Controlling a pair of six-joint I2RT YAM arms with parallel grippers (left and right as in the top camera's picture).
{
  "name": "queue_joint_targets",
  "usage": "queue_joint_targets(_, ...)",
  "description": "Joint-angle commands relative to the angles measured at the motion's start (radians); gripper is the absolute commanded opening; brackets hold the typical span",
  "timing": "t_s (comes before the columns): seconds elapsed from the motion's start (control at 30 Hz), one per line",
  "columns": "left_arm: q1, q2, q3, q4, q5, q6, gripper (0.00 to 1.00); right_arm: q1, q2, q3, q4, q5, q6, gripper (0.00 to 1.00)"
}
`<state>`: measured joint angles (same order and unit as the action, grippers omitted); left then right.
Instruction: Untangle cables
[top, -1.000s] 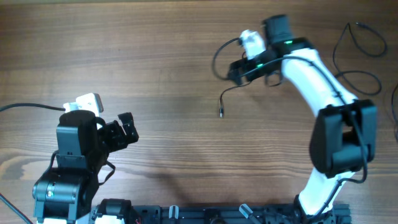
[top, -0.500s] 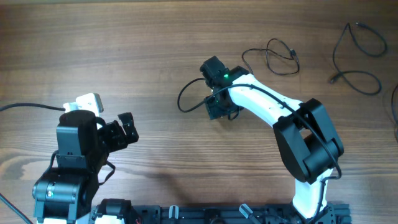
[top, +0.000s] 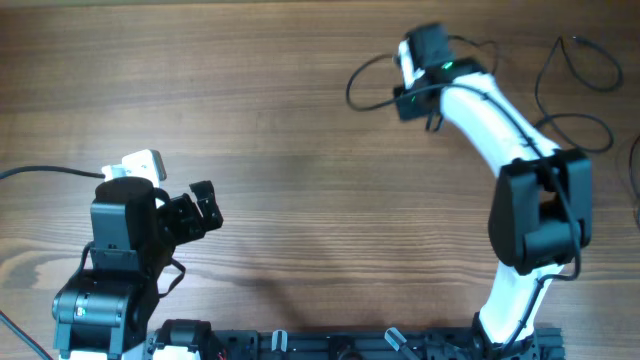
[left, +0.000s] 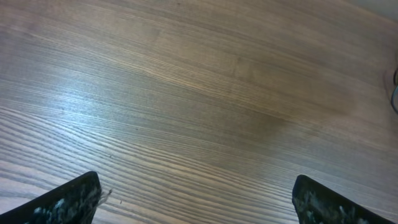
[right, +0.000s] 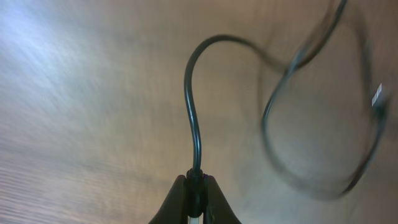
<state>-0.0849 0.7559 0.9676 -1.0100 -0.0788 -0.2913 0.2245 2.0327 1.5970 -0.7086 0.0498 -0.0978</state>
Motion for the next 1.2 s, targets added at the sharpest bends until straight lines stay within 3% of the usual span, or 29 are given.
queue_joint_targets(0.0, 0.006, 0.0, 0.001, 0.002, -0.009, -0.005, 1.0, -0.044, 0.001, 0.073, 0.071, -0.188, -0.127, 0.04)
queue_joint_targets(0.27, 0.006, 0.0, 0.001, 0.002, -0.009, -0.005, 1.0, -0.182, 0.03, 0.011, 0.32, -0.189, -0.127, 0.04)
queue_joint_targets(0.47, 0.006, 0.0, 0.001, 0.002, -0.009, -0.005, 1.0, -0.233, 0.189, 0.011, 0.28, -0.288, -0.093, 0.04)
queue_joint_targets(0.5, 0.006, 0.0, 0.001, 0.002, -0.009, -0.005, 1.0, -0.232, 0.203, 0.011, 0.263, -0.287, -0.076, 0.09)
queue_joint_targets(0.53, 0.006, 0.0, 0.001, 0.002, -0.009, -0.005, 1.0, -0.231, 0.203, 0.011, 0.246, -0.288, -0.06, 0.3)
queue_joint_targets(0.57, 0.006, 0.0, 0.001, 0.002, -0.009, -0.005, 1.0, -0.227, 0.199, 0.012, 0.218, -0.289, -0.031, 0.64)
queue_joint_targets(0.6, 0.006, 0.0, 0.001, 0.002, -0.009, -0.005, 1.0, -0.223, 0.177, 0.018, 0.18, -0.317, -0.023, 0.91)
queue_joint_targets(0.63, 0.006, 0.0, 0.001, 0.002, -0.009, -0.005, 1.0, -0.223, 0.156, 0.024, 0.159, -0.348, -0.022, 1.0)
queue_joint_targets(0.9, 0.006, 0.0, 0.001, 0.002, -0.009, -0.005, 1.0, -0.222, -0.274, 0.03, -0.048, -0.436, -0.022, 1.0)
queue_joint_targets(1.0, 0.006, 0.0, 0.001, 0.002, -0.009, -0.005, 1.0, -0.222, -0.461, 0.03, -0.237, -0.436, 0.04, 1.0)
queue_joint_targets(1.17, 0.006, 0.0, 0.001, 0.002, -0.009, -0.005, 1.0, -0.222, -0.628, 0.029, -0.444, -0.439, 0.181, 1.0)
